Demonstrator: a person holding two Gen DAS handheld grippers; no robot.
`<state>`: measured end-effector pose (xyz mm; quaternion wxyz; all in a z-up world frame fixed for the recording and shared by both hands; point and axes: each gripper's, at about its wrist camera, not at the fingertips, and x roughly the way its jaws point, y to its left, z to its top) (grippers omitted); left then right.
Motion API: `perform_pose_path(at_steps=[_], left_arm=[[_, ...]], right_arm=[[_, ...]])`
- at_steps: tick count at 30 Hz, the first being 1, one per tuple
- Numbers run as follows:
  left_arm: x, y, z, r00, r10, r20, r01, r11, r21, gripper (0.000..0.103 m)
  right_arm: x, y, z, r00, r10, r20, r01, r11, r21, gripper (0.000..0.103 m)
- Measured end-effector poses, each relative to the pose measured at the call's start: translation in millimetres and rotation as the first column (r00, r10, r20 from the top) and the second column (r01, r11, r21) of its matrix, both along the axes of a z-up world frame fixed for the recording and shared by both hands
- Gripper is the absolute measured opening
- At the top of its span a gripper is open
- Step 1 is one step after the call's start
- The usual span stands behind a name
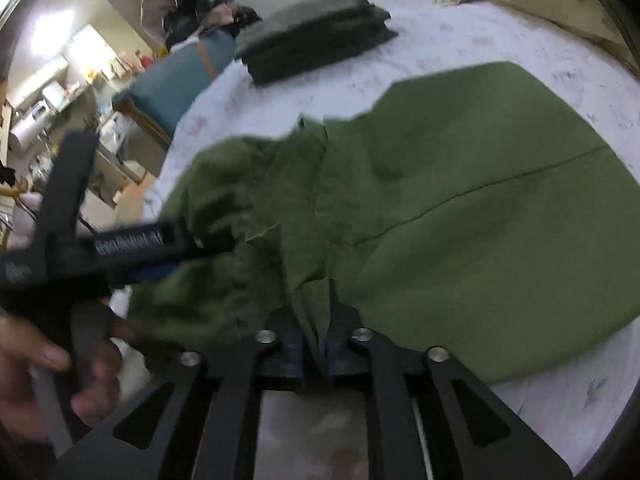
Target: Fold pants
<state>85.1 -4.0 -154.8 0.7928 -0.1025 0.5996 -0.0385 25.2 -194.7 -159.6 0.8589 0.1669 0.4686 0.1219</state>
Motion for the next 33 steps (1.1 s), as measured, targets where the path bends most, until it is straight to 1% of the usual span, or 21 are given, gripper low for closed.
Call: perform_pose_path(at_steps=[1, 2, 6, 8, 9, 10, 12, 14, 15, 16, 18, 20, 22, 23, 26, 28, 29, 30, 31, 32, 33], left_arm=[[0.2, 0.8, 0.1, 1.000, 0.004, -0.003, -0.004, 1.000, -0.005, 0.083], [1.2, 1.6, 0.1, 1.000, 0.009, -0.006, -0.009, 1.000, -0.010, 0.083], [2.9, 5.7, 2.4, 0.999, 0.047, -0.018, -0.048, 0.998, -0.038, 0.083], [1.8, 6.3, 5.6, 0.998, 0.066, 0.010, -0.065, 0.997, -0.044, 0.083], [0.8, 5.2, 7.5, 0.998, 0.062, 0.015, -0.061, 0.997, -0.055, 0.083], [-0.1, 4.3, 8.3, 0.998, 0.057, 0.019, -0.056, 0.997, -0.057, 0.083], [-1.4, 0.2, 9.0, 0.999, 0.037, 0.029, -0.036, 0.998, -0.050, 0.083], [-1.7, -2.3, 7.3, 0.999, 0.022, 0.029, -0.021, 0.999, -0.034, 0.083], [-1.7, -2.0, 6.0, 0.999, 0.023, 0.026, -0.022, 0.999, -0.028, 0.083], [-1.3, -1.0, 4.9, 0.999, 0.031, 0.021, -0.030, 0.999, -0.027, 0.083], [-0.1, 2.0, 4.3, 0.999, 0.049, 0.014, -0.049, 0.998, -0.037, 0.083], [0.7, 2.9, 5.4, 0.998, 0.055, 0.014, -0.054, 0.998, -0.044, 0.083], [-0.3, 3.7, 5.6, 0.998, 0.057, 0.016, -0.056, 0.998, -0.041, 0.083], [-0.4, 3.1, 5.2, 0.998, 0.056, 0.013, -0.056, 0.997, -0.045, 0.083], [-0.6, 3.0, 5.3, 0.998, 0.055, 0.007, -0.054, 0.997, -0.055, 0.083], [0.5, 4.4, 5.9, 0.998, 0.054, 0.007, -0.054, 0.997, -0.058, 0.083], [0.4, 6.1, 6.2, 0.998, 0.057, 0.007, -0.056, 0.997, -0.057, 0.083], [1.1, 7.5, 6.2, 0.998, 0.063, 0.006, -0.063, 0.997, -0.055, 0.083], [1.3, 9.1, 5.9, 0.997, 0.071, 0.005, -0.071, 0.996, -0.054, 0.083], [2.0, 11.2, 5.2, 0.997, 0.082, 0.002, -0.082, 0.995, -0.056, 0.083], [1.4, 12.7, 4.7, 0.996, 0.089, -0.001, -0.089, 0.994, -0.058, 0.083]], right_arm=[[1.5, -1.1, -0.3, 1.000, 0.009, -0.028, -0.009, 1.000, 0.001, 0.059], [2.5, -2.7, 2.2, 0.999, 0.019, -0.051, -0.018, 1.000, 0.012, 0.064], [-3.3, -7.5, 25.4, 0.997, 0.049, -0.052, -0.049, 0.999, -0.001, 0.063], [-13.6, -19.1, 46.3, 0.999, 0.036, -0.020, -0.035, 0.998, 0.048, 0.061], [-15.5, -25.0, 51.6, 1.000, 0.012, -0.002, -0.012, 0.999, 0.041, 0.056], [-13.3, -32.0, 57.9, 1.000, -0.019, 0.016, 0.018, 0.999, 0.048, 0.042], [-3.6, -35.8, 57.9, 1.000, -0.016, -0.002, 0.016, 0.997, 0.079, 0.021], [9.2, -30.5, 51.5, 1.000, -0.012, -0.021, 0.013, 0.997, 0.071, 0.021], [16.1, -28.0, 46.5, 0.999, -0.013, -0.042, 0.017, 0.996, 0.093, 0.025], [24.7, -25.1, 40.9, 0.997, -0.016, -0.072, 0.025, 0.993, 0.115, 0.026], [39.2, -21.2, 34.3, 0.994, -0.042, -0.101, 0.054, 0.991, 0.120, 0.030], [52.4, -18.6, 36.3, 0.994, -0.039, -0.098, 0.051, 0.992, 0.116, 0.038], [70.8, -19.2, 38.6, 0.994, -0.055, -0.092, 0.065, 0.992, 0.112, 0.057], [80.1, -21.3, 38.1, 0.993, -0.063, -0.096, 0.075, 0.990, 0.122, 0.060], [118.2, -23.5, 29.8, 0.984, -0.091, -0.153, 0.111, 0.985, 0.129, 0.060], [142.2, -22.4, 21.4, 0.973, -0.114, -0.198, 0.133, 0.988, 0.081, 0.059], [153.7, -20.7, 15.1, 0.968, -0.119, -0.220, 0.134, 0.990, 0.051, 0.053], [162.8, -18.6, 8.9, 0.964, -0.113, -0.239, 0.125, 0.992, 0.035, 0.026], [171.3, -15.3, 2.7, 0.964, -0.096, -0.249, 0.105, 0.994, 0.024, 0.008], [174.9, -12.5, 0.7, 0.965, -0.090, -0.248, 0.092, 0.996, -0.002, 0.002], [176.4, -10.0, 1.4, 0.968, -0.090, -0.233, 0.086, 0.996, -0.029, 0.002]])
